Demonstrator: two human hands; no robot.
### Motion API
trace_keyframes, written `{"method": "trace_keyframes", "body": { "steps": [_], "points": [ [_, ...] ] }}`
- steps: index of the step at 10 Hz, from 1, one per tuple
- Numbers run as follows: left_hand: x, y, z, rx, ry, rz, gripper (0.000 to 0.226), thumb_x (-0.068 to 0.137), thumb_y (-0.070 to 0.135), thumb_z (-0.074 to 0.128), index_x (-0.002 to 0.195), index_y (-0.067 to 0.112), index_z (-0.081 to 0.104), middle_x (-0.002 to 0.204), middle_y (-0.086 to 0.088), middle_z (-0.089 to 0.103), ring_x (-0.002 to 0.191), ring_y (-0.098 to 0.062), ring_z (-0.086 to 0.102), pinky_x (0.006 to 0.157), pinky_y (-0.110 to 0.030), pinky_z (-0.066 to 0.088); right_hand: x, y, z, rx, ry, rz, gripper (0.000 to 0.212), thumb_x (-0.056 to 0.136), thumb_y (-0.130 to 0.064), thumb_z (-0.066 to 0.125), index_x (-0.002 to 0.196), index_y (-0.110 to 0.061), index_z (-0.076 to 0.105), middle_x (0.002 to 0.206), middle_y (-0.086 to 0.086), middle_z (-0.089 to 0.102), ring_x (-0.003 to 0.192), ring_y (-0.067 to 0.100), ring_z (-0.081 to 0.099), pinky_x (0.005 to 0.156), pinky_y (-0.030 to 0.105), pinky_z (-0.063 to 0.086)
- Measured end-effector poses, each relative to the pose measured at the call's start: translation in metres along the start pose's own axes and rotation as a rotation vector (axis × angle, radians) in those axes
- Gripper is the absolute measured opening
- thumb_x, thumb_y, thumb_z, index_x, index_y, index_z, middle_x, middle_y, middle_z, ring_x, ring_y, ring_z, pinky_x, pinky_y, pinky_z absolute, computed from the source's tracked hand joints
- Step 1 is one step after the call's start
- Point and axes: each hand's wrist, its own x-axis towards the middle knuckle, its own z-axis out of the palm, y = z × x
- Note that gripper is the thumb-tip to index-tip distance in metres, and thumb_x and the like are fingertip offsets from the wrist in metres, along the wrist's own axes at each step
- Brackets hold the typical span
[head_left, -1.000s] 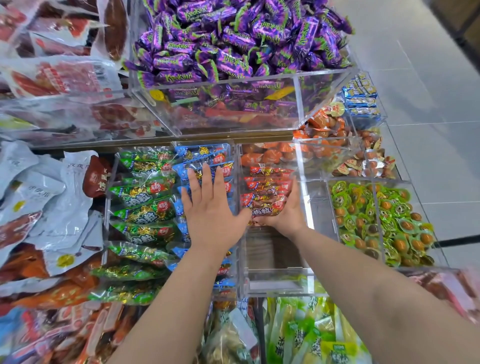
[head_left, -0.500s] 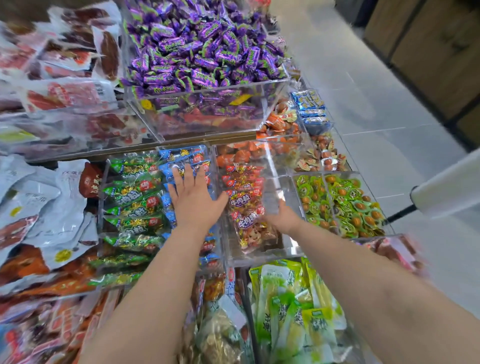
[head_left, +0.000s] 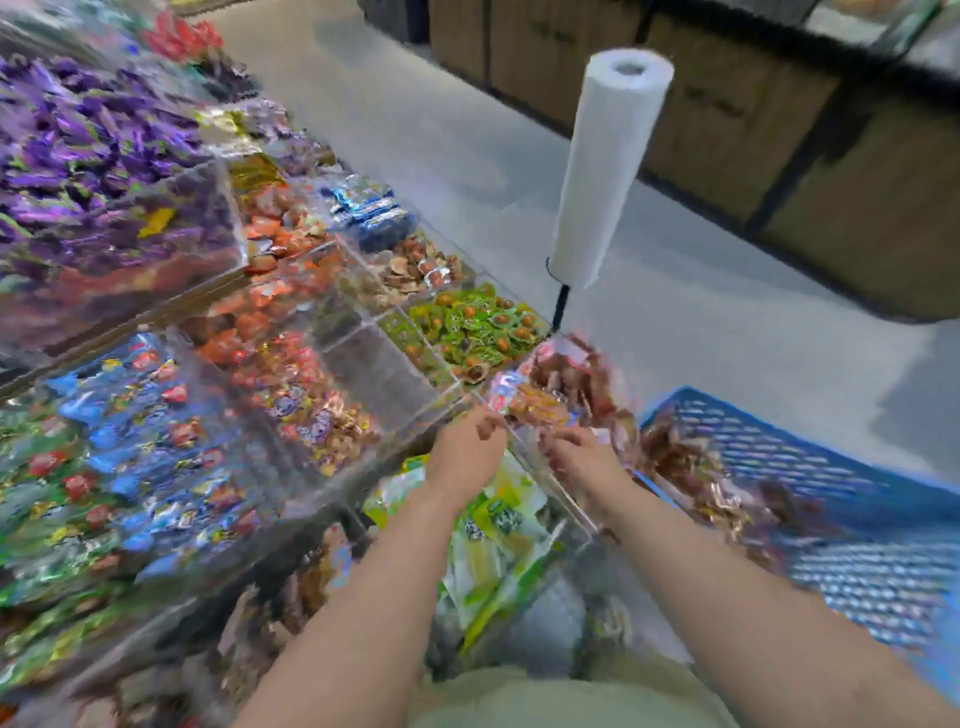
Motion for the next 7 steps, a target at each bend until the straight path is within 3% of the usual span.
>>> {"method": "trace_keyframes", "body": {
  "steps": [1, 2, 3, 4, 5, 6, 7],
  "points": [
    [-0.013, 0.002, 0.058, -0.025, -0.275, -0.141, 0.012, 0.09, 0.008, 0.052, 0.09, 0.012, 0.064, 0.08, -0.007, 0.06, 0.078, -0.021, 0.058, 0.072, -0.028, 0.05, -0.021, 0.06, -0.063, -0.075, 0.078, 0.236, 0.029, 0.094, -0.017, 0.051, 0.065, -0.016, 0.052, 0.059, 0.005, 0.045, 0.041, 0.011, 0.04, 0.043, 0.019, 0.026],
    [-0.031, 0.0, 0.106, 0.019, -0.461, -0.313, 0.022, 0.096, 0.014, 0.046, 0.077, 0.014, 0.056, 0.072, -0.005, 0.055, 0.057, -0.012, 0.052, 0.044, -0.015, 0.04, -0.052, 0.125, -0.123, -0.035, 0.157, 0.488, 0.024, 0.091, -0.017, 0.052, 0.067, -0.014, 0.05, 0.064, 0.006, 0.049, 0.056, 0.019, 0.044, 0.052, 0.023, 0.027],
    [-0.047, -0.003, 0.139, -0.008, -0.575, -0.545, 0.022, 0.098, 0.018, 0.04, 0.076, 0.019, 0.044, 0.065, 0.0, 0.044, 0.049, -0.008, 0.041, 0.036, -0.015, 0.029, -0.086, 0.178, -0.163, 0.019, 0.211, 0.637, 0.023, 0.09, -0.009, 0.049, 0.068, -0.013, 0.046, 0.063, 0.006, 0.044, 0.054, 0.015, 0.041, 0.05, 0.02, 0.026],
    [-0.06, -0.005, 0.176, 0.033, -0.591, -0.674, 0.011, 0.095, 0.017, 0.043, 0.085, 0.019, 0.047, 0.071, -0.001, 0.049, 0.057, -0.013, 0.042, 0.045, -0.02, 0.032, -0.115, 0.212, -0.198, 0.103, 0.222, 0.762, 0.019, 0.093, -0.02, 0.052, 0.075, -0.016, 0.048, 0.068, 0.004, 0.046, 0.056, 0.014, 0.042, 0.053, 0.021, 0.03],
    [-0.06, 0.006, 0.215, 0.021, -0.549, -0.681, 0.016, 0.095, 0.019, 0.045, 0.106, 0.011, 0.054, 0.092, -0.008, 0.059, 0.067, -0.017, 0.05, 0.061, -0.025, 0.039, -0.117, 0.226, -0.233, 0.15, 0.233, 0.784, 0.012, 0.092, -0.02, 0.052, 0.082, -0.015, 0.05, 0.071, 0.004, 0.047, 0.057, 0.013, 0.044, 0.055, 0.023, 0.034],
    [-0.065, 0.027, 0.255, 0.021, -0.596, -0.709, 0.015, 0.096, 0.019, 0.044, 0.107, 0.013, 0.053, 0.088, -0.007, 0.057, 0.068, -0.017, 0.051, 0.062, -0.026, 0.039, -0.108, 0.223, -0.263, 0.15, 0.213, 0.757, 0.014, 0.093, -0.016, 0.05, 0.079, -0.018, 0.05, 0.076, 0.0, 0.051, 0.062, 0.01, 0.049, 0.057, 0.023, 0.041],
    [-0.063, 0.04, 0.283, 0.136, -0.628, -0.642, 0.01, 0.098, 0.017, 0.045, 0.104, 0.012, 0.051, 0.08, -0.006, 0.056, 0.064, -0.017, 0.052, 0.051, -0.024, 0.044, -0.104, 0.214, -0.28, 0.254, 0.224, 0.739, 0.009, 0.092, -0.016, 0.052, 0.084, -0.018, 0.052, 0.08, -0.001, 0.054, 0.064, 0.01, 0.051, 0.058, 0.022, 0.043]
  ]
}}
